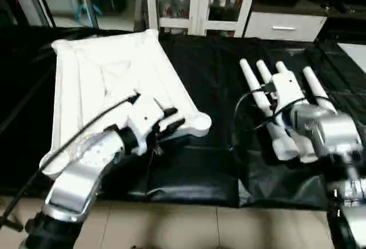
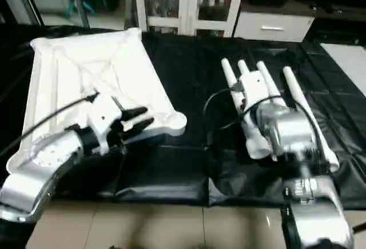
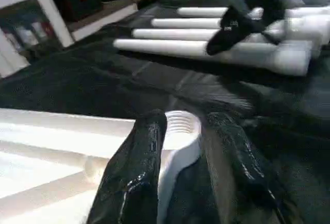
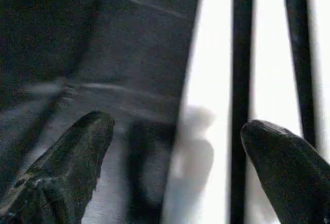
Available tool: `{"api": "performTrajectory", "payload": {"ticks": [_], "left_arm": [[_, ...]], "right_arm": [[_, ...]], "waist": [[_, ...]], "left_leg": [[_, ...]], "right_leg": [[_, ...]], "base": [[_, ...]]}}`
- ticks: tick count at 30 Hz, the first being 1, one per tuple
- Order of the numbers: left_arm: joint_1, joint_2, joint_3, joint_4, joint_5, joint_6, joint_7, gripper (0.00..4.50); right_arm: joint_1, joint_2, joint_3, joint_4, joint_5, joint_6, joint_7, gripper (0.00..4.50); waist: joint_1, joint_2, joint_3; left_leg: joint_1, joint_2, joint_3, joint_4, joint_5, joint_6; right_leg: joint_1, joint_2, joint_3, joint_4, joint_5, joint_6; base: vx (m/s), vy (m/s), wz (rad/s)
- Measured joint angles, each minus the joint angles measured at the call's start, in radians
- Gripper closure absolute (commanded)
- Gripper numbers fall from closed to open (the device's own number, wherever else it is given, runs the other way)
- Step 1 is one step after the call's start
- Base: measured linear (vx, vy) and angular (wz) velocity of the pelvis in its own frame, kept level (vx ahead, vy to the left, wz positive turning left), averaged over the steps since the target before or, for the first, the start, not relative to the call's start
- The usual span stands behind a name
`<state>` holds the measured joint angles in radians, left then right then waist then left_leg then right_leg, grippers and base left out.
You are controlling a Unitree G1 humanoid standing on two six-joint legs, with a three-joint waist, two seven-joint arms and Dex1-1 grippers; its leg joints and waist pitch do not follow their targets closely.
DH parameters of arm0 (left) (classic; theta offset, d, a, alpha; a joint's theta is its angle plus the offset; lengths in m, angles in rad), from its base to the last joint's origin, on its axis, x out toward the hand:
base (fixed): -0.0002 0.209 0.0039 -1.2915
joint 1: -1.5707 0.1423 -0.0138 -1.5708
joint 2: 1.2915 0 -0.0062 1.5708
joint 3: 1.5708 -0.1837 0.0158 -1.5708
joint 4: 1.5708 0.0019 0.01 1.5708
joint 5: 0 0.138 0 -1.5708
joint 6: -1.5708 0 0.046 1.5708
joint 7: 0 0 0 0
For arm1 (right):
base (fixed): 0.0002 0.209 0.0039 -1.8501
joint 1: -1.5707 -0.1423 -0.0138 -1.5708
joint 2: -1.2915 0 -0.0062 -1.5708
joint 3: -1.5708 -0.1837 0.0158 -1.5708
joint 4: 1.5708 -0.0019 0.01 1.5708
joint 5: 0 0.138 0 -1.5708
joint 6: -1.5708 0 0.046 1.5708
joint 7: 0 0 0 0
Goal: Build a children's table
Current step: Pick table leg
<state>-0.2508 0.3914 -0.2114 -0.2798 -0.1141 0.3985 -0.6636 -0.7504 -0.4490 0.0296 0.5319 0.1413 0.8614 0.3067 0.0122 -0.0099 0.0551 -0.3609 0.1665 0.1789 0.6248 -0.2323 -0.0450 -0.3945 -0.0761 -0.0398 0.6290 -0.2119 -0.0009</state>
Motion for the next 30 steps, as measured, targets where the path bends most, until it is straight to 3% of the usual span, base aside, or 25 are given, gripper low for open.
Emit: {"api": "performTrajectory", "payload": {"ticks": [4, 14, 21, 22, 30], "left_arm": [[0.001, 0.038, -0.042, -0.053, -0.001, 0.028, -0.041, 3.02], [-0.001, 0.083, -0.098, -0.104, -0.016, 0.09, -0.12, 3.02], [-0.003, 0.099, -0.101, -0.114, -0.036, 0.119, -0.14, 3.0], [-0.003, 0.099, -0.101, -0.116, -0.042, 0.127, -0.142, 2.73], [-0.002, 0.116, -0.1, -0.162, -0.08, 0.182, -0.163, 2.24]], "right_arm": [[-0.068, -0.02, 0.031, 0.139, -0.034, 0.001, 0.04, 0.0], [-0.083, -0.017, 0.056, 0.302, -0.037, 0.004, 0.143, 0.0], [-0.111, -0.014, 0.056, 0.379, -0.04, -0.018, 0.17, 0.55], [-0.112, -0.014, 0.056, 0.383, -0.042, -0.02, 0.173, 0.72], [-0.146, -0.006, 0.056, 0.462, -0.061, -0.056, 0.185, 1.45]], "waist": [[0.001, -0.001, 0.0], [0.01, -0.001, 0.0], [0.017, -0.001, 0.0], [0.018, -0.001, 0.0], [0.019, -0.003, 0.0]], "left_leg": [[-0.005, 0.001, 0.0, 0.001, 0.001, 0.001], [-0.006, 0.002, 0.002, 0.004, 0.002, 0.003], [-0.006, 0.004, 0.004, 0.009, 0.002, 0.002], [-0.006, 0.004, 0.005, 0.009, 0.002, 0.001], [-0.005, 0.006, 0.007, 0.01, 0.004, -0.002]], "right_leg": [[-0.006, 0.0, -0.001, 0.002, 0.0, 0.0], [-0.007, 0.0, 0.0, 0.004, 0.001, -0.002], [-0.007, 0.0, 0.0, 0.009, 0.002, -0.003], [-0.007, 0.0, 0.0, 0.01, 0.002, -0.003], [-0.008, 0.0, 0.0, 0.013, 0.002, -0.004]], "base": [[0.0, 0.0, 0.0], [0.0, 0.0, 0.0], [0.0, 0.0, 0.0], [0.0, 0.0, 0.0], [0.0, 0.0, 0.0]]}}
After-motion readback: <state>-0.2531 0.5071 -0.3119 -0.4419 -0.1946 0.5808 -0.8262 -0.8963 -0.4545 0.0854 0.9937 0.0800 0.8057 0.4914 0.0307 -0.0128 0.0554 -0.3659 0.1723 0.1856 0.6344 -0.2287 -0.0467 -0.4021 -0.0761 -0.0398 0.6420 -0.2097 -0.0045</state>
